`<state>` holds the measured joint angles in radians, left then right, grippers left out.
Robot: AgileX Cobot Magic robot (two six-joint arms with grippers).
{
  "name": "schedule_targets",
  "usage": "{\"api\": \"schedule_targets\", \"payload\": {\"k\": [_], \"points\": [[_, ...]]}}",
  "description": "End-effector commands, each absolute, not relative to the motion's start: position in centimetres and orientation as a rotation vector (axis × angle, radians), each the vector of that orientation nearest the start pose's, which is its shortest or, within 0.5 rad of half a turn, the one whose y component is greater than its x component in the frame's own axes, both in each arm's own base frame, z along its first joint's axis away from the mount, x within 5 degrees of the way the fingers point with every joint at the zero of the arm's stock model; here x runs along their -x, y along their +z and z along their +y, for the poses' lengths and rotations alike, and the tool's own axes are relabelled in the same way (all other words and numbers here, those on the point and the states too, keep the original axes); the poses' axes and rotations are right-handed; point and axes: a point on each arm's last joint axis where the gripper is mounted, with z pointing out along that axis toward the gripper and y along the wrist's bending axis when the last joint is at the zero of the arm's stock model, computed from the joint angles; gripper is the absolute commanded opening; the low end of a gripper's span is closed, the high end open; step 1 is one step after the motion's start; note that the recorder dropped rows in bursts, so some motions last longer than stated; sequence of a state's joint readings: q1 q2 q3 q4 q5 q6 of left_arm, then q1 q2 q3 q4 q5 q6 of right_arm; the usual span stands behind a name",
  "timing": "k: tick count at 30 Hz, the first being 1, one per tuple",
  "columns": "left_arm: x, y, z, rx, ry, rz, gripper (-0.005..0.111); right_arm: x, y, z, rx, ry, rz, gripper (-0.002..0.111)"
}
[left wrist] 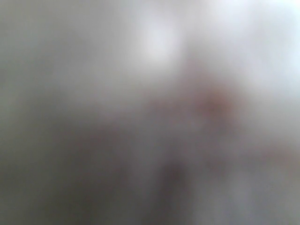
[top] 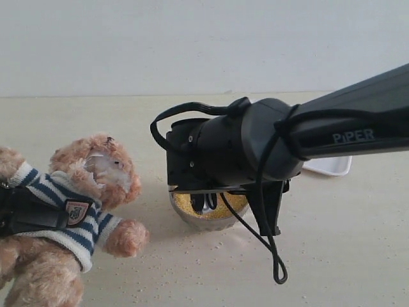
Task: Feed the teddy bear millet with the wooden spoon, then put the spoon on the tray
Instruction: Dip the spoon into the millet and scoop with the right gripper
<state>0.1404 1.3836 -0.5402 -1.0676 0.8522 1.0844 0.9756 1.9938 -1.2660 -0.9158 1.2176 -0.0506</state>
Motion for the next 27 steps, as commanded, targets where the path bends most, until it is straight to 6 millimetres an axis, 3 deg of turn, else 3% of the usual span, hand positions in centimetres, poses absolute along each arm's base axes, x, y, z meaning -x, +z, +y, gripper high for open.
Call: {"api": "schedule_targets", "payload": {"k": [1, 11, 27], "points": [[-21.1, 18.7, -3.1, -0.239, -0.896, 2.566, 0.006, -25.1, 17.9, 25.8, 1.882, -1.146, 2.096, 0.009], [-21.1, 18.7, -3.1, -0.239, -0.896, 2.566, 0.006, -24.3, 18.8, 25.7, 1.871, -1.032, 2.177, 0.009], [-21.1, 18.7, -3.1, -0.239, -0.896, 2.566, 0.006, -23.4, 18.5, 25.8, 1.892, -0.883, 2.300, 0.009]]}}
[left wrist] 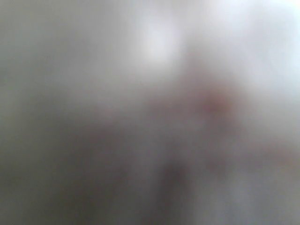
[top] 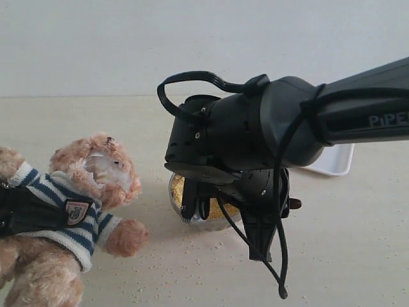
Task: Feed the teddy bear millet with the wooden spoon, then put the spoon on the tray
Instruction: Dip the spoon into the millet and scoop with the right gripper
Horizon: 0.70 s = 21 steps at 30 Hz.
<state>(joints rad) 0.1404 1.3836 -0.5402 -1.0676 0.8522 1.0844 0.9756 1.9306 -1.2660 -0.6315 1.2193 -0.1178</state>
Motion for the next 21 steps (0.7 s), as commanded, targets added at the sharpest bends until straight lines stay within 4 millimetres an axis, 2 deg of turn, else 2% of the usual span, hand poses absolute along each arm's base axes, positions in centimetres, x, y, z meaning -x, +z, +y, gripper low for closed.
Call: {"api": "schedule_targets", "payload": {"k": [1, 15, 21], "points": [[-21.1, 18.7, -3.1, -0.239, -0.896, 2.566, 0.006, -23.3, 18.4, 25.8, 1.892, -0.881, 2.301, 0.009], [-21.1, 18.7, -3.1, -0.239, -0.896, 2.566, 0.006, -24.1, 18.4, 25.1, 1.812, -0.877, 2.366, 0.009], [-21.1, 18.7, -3.1, -0.239, -0.896, 2.566, 0.006, -24.3, 19.8, 26.4, 1.752, -0.752, 2.401, 0.009]]}}
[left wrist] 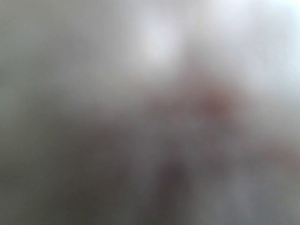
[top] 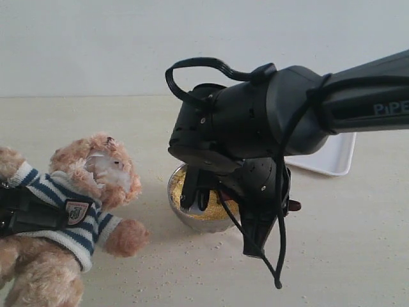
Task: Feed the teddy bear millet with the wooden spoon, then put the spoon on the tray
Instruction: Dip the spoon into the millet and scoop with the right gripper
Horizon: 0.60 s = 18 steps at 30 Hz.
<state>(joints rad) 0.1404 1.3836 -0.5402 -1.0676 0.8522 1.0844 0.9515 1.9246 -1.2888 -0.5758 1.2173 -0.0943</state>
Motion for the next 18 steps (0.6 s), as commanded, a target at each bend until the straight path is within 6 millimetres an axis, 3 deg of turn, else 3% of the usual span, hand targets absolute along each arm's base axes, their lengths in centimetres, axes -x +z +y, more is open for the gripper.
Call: {"api": "schedule_targets", "payload": {"k": [1, 9, 18], "points": [[-21.1, 18.7, -3.1, -0.239, -0.896, 2.566, 0.006, -24.4, 20.1, 26.6, 1.741, -0.731, 2.405, 0.009], [-21.1, 18.7, -3.1, -0.239, -0.896, 2.566, 0.006, -23.8, 20.4, 27.5, 1.711, -0.557, 2.495, 0.009], [-21.1, 18.7, -3.1, -0.239, -0.896, 2.566, 0.006, -25.2, 21.7, 25.6, 1.574, -0.453, 2.601, 0.009]]}}
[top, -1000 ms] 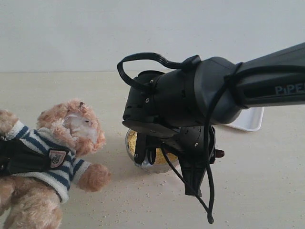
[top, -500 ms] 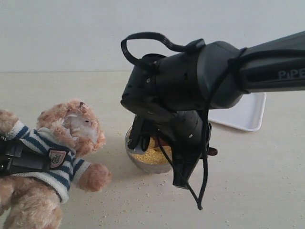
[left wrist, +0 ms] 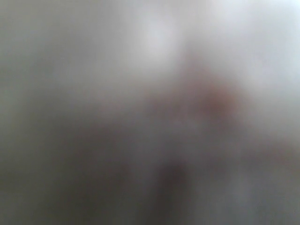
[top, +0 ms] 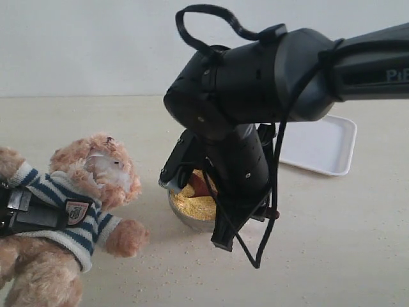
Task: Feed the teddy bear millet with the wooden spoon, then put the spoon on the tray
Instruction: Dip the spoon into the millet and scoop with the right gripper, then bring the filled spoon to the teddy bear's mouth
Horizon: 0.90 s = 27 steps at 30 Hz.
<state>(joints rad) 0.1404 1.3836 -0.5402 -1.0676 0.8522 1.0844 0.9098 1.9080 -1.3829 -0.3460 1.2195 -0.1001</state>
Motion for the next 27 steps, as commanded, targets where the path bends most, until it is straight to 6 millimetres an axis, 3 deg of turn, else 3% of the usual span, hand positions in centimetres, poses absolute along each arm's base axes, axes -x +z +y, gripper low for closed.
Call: {"api": "schedule_targets", "payload": {"k": [1, 6, 14, 19, 22, 27], "points": [[-21.1, 18.7, -3.1, -0.239, -0.896, 2.566, 0.006, -25.3, 21.9, 25.3, 1.555, -0.435, 2.616, 0.009], [-21.1, 18.7, -3.1, -0.239, -0.896, 2.566, 0.006, -25.9, 22.1, 24.4, 1.495, -0.310, 2.702, 0.009], [-21.1, 18.7, -3.1, -0.239, -0.896, 2.566, 0.006, -26.1, 21.9, 24.0, 1.383, 0.100, 2.876, 0.009], [-21.1, 18.7, -3.1, -0.239, -0.896, 2.566, 0.006, -26.5, 22.3, 22.4, 1.346, 0.099, 2.890, 0.009], [-21.1, 18.7, -3.1, -0.239, -0.896, 2.566, 0.006, -25.8, 22.7, 22.4, 1.366, 0.206, 2.884, 0.009], [-21.1, 18.7, -3.1, -0.239, -0.896, 2.566, 0.006, -25.5, 22.5, 21.1, 1.314, 0.202, 2.928, 0.009]]}}
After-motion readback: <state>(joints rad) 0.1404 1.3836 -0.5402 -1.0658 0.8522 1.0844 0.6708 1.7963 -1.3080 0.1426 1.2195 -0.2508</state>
